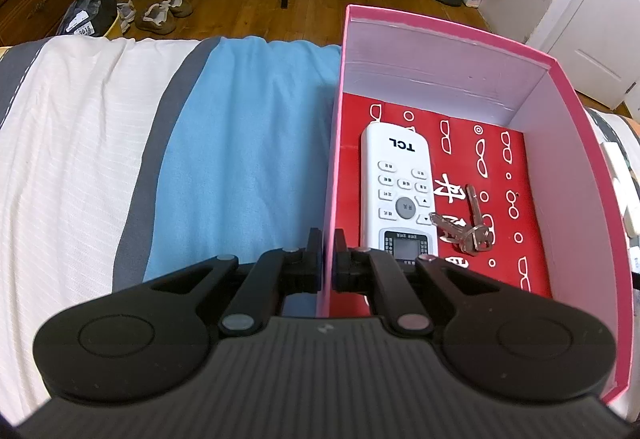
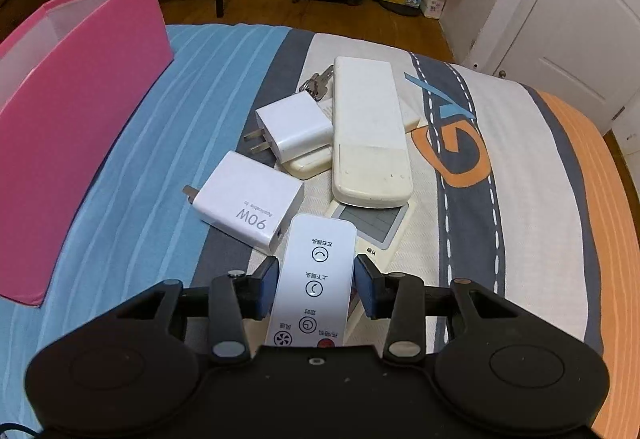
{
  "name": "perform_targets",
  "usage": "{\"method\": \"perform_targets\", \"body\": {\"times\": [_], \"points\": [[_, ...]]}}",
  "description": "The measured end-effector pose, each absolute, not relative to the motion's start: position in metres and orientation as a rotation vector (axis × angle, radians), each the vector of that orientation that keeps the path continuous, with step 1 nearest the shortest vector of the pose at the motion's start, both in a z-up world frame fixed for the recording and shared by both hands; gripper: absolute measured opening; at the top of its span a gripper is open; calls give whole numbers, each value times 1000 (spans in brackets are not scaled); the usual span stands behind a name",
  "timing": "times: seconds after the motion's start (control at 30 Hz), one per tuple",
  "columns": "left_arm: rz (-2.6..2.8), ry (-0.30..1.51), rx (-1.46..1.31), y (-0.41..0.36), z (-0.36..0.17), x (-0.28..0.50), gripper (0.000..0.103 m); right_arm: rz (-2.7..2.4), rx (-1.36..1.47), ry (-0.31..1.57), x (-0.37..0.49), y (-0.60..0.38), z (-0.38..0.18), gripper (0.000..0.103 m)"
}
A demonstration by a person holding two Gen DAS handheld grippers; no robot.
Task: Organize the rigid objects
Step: 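Carry the small white remote into the pink box and release it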
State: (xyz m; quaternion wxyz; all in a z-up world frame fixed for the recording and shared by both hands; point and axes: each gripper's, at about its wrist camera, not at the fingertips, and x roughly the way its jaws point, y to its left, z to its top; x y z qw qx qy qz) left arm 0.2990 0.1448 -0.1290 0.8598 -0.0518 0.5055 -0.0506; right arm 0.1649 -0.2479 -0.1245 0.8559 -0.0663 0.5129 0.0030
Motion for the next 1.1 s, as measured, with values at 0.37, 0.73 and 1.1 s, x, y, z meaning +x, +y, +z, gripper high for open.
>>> {"method": "perform_targets", "body": {"times": [0.37, 0.73, 1.1], "points": [[-105, 1062, -114, 145, -129, 299, 4, 21, -52, 980, 146, -250, -95, 45], [-109, 1062, -115, 147, -127, 297, 4, 322, 149, 823, 126, -181, -16, 45], [-108, 1067, -135, 150, -128, 299, 4, 514, 126, 951, 186, -59, -40, 45]]}}
